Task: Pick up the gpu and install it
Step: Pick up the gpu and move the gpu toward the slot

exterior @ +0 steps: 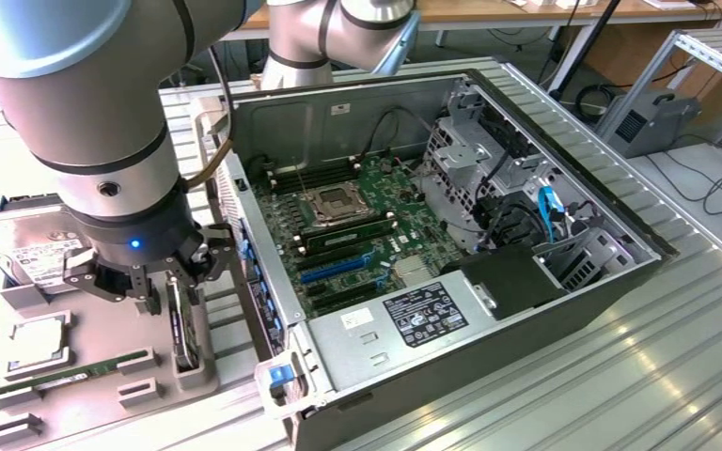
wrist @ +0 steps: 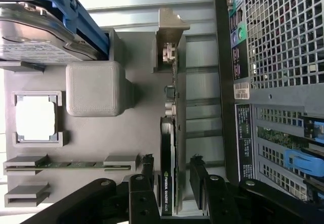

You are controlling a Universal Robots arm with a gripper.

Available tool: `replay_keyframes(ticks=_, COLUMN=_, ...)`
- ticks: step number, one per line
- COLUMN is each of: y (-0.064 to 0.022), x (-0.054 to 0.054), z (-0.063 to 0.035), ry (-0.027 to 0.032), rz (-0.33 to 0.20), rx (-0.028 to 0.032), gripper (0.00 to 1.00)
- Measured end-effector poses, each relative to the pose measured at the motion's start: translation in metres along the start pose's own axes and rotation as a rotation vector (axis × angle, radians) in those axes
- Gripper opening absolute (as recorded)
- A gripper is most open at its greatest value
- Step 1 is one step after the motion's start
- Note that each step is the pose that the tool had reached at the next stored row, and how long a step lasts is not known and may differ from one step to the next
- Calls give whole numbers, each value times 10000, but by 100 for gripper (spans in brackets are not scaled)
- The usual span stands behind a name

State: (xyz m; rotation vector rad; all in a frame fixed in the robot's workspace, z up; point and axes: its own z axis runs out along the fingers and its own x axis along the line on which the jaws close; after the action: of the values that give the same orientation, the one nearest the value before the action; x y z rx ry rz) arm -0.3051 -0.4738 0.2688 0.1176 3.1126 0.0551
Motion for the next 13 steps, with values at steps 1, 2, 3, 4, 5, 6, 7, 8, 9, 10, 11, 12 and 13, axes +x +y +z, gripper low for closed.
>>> replay_keyframes(ticks=1, y=13, x=1, z=12, ry=0, rz=0, rx=0, gripper=42)
replay_keyframes(ticks=2, y=22, x=2, z=20, ry=0, rz=0, rx=-1, gripper=42)
replay_keyframes(ticks=3, y=32, x=4, z=33, ry=-3, rz=0, rx=-3, gripper=42)
replay_keyframes(ticks=4, y=39, x=5, z=43, ry=-3, rz=0, rx=-3, gripper=42)
replay_keyframes(ticks=5, y=46, x=6, z=52, ry=-2, rz=0, rx=-3, gripper=42)
replay_keyframes(ticks=6, y=54, x=7, z=62, ry=-1, rz=0, rx=-2, gripper=42)
replay_keyframes(ticks=7, y=60, x=7, z=72, ry=-1, rz=-1, rx=-1, gripper=42)
replay_keyframes(ticks=8, y=68, x=8, z=84, ry=-1, rz=-1, rx=-2, gripper=42)
replay_keyframes(ticks=9, y=76, x=10, z=94, ry=-1, rz=0, rx=-1, gripper=42)
replay_keyframes(ticks=10, y=82, x=11, z=103, ry=0, rz=0, rx=-1, gripper=42)
replay_keyframes(ticks=11, y=89, x=12, z=113, ry=0, rz=-1, rx=0, gripper=42)
replay_keyframes(ticks=12, y=95, x=13, z=122, ry=-1, rz=-1, rx=-1, gripper=42)
replay_keyframes(ticks=13, y=102, x=14, z=132, ry=0, rz=-1, rx=1, gripper=42)
